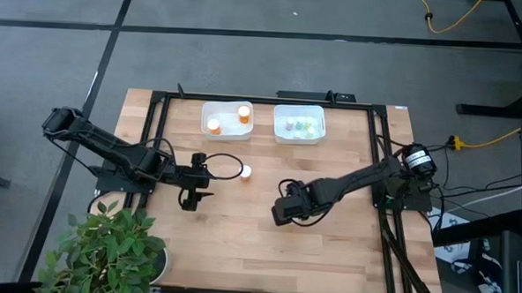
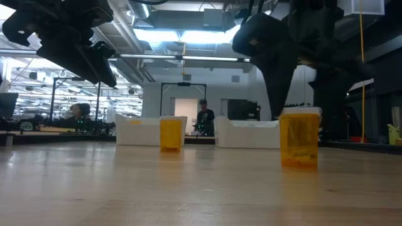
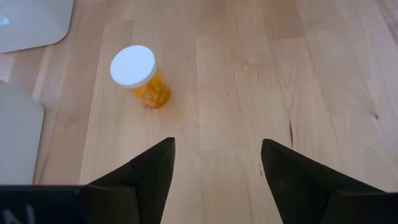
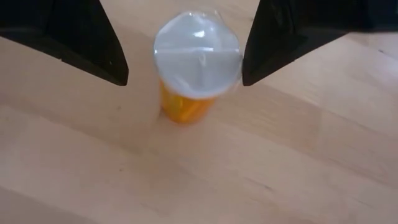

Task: Pick and place medicine bottles into bin by pill shape (circle, oval)
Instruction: Prepare the orange pill bottle

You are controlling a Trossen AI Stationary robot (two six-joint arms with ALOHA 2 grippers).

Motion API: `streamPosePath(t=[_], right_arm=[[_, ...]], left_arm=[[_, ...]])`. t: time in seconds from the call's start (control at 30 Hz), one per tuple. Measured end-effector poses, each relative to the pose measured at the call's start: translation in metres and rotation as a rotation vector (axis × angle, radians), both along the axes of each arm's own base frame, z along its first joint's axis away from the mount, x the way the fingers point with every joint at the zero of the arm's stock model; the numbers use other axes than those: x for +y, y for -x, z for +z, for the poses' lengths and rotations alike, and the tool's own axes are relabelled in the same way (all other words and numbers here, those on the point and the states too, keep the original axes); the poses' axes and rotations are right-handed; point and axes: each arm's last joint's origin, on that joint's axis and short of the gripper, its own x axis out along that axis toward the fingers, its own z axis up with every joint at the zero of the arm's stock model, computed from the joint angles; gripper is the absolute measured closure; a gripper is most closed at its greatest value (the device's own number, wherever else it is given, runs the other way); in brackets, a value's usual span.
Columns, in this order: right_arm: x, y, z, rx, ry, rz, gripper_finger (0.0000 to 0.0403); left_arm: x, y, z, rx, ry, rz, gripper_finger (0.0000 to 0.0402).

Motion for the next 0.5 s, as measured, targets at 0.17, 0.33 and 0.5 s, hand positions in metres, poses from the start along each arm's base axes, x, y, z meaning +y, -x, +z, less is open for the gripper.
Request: streamPosePath(t=[0.17,0.33,0.5], right_arm=[[-0.0001,-0.0005,0.0001,-0.004,-0.002,0.076,0.0090],[0.0004,-0.0004,0.0002,-0.005,-0.003,0.107,0.0111],[0.0005,-0.0013,0.0004,-0.014,-0.003,0.107,0.0133]], left_arm=[[0.0000,0.0001,-0.0001,0.001,-0.001,0.000,0.0170],[0.0000,0.0001,-0.0001,0.001,-0.001,0.001,0.0170],[0.0000,0.0001,-0.0001,0.001,-0.001,0.001,0.0170]])
